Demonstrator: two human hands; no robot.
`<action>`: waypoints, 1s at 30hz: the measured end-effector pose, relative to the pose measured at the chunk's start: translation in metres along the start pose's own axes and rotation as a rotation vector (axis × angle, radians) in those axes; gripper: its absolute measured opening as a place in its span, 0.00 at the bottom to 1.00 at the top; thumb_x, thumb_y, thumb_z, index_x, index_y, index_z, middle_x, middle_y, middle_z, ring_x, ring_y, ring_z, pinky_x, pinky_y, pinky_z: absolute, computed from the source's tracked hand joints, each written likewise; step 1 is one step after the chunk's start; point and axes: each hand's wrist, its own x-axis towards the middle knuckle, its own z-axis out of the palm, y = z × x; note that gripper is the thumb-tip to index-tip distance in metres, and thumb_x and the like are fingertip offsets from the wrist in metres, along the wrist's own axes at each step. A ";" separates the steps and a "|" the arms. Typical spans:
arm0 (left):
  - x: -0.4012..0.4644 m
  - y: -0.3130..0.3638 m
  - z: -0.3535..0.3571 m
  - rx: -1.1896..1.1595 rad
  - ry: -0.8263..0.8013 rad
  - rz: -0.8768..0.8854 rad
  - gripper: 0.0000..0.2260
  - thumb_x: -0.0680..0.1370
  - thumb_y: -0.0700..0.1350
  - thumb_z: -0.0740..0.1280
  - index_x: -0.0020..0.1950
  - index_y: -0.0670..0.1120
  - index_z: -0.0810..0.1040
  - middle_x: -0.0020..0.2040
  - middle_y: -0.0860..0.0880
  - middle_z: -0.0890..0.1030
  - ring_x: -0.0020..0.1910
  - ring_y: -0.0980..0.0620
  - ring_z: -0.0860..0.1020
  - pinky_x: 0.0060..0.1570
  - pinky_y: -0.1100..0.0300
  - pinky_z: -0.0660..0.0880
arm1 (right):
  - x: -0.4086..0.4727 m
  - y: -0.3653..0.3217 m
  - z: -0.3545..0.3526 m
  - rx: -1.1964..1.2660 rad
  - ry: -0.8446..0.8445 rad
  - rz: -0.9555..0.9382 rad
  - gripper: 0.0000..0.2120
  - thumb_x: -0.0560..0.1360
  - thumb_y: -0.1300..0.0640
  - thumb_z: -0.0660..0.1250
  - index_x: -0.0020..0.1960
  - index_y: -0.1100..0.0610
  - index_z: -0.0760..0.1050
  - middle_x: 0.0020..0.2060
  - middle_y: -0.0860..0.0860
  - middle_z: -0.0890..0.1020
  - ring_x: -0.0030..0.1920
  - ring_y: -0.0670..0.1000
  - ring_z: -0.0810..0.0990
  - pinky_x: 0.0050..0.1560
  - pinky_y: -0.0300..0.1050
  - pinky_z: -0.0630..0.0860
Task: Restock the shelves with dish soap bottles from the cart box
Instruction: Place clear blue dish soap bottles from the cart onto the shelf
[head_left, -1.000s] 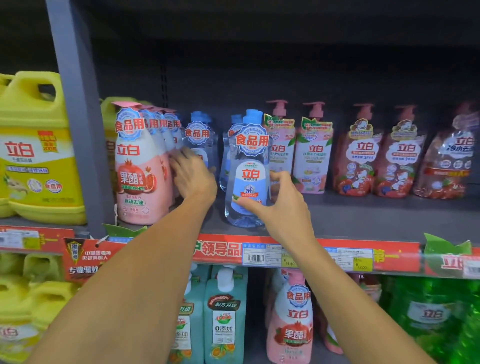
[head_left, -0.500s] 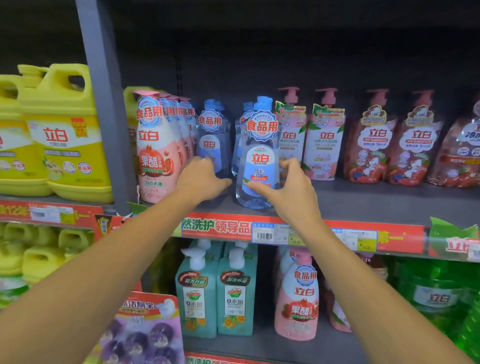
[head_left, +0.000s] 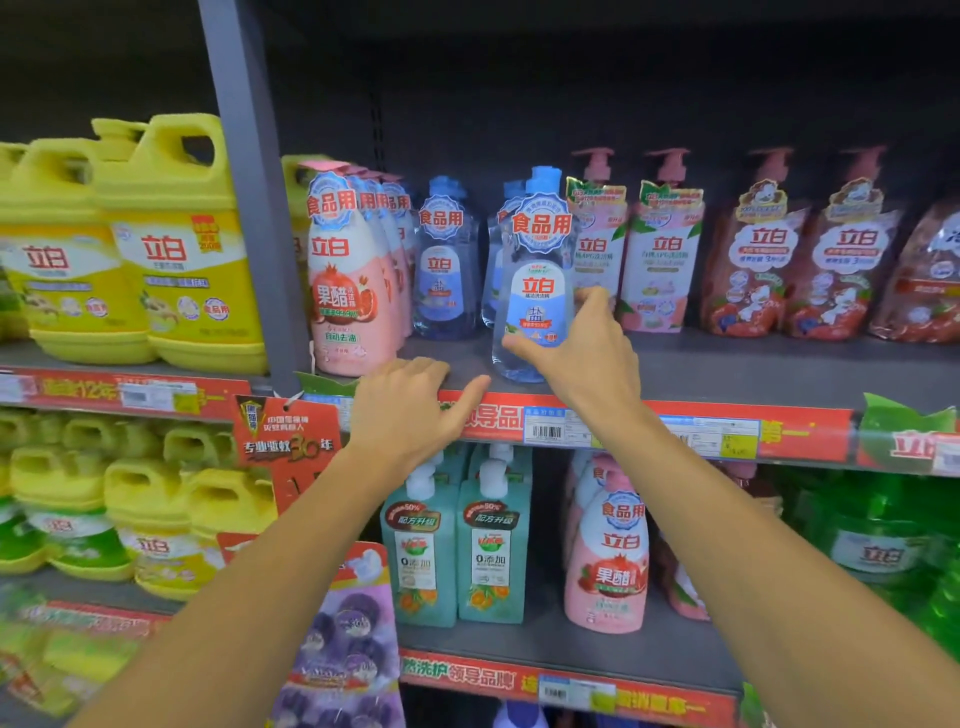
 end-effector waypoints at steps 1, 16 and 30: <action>0.001 0.000 0.000 -0.003 0.013 0.001 0.31 0.76 0.69 0.50 0.42 0.47 0.82 0.40 0.49 0.83 0.38 0.46 0.80 0.33 0.57 0.71 | 0.003 -0.002 0.003 0.007 -0.002 0.004 0.38 0.65 0.38 0.78 0.62 0.56 0.64 0.57 0.54 0.79 0.56 0.58 0.79 0.47 0.50 0.72; 0.003 -0.002 0.002 -0.014 0.075 0.018 0.32 0.75 0.70 0.48 0.40 0.47 0.81 0.36 0.51 0.81 0.34 0.48 0.78 0.31 0.60 0.66 | 0.061 -0.018 0.042 0.074 -0.111 0.178 0.35 0.70 0.53 0.79 0.66 0.63 0.63 0.62 0.61 0.75 0.62 0.61 0.76 0.55 0.54 0.75; 0.004 -0.006 0.011 0.009 0.117 0.029 0.31 0.76 0.70 0.49 0.38 0.48 0.79 0.34 0.52 0.79 0.33 0.50 0.77 0.29 0.58 0.70 | 0.085 -0.013 0.066 0.021 -0.128 0.172 0.34 0.71 0.57 0.78 0.68 0.64 0.61 0.63 0.64 0.76 0.63 0.64 0.76 0.56 0.54 0.75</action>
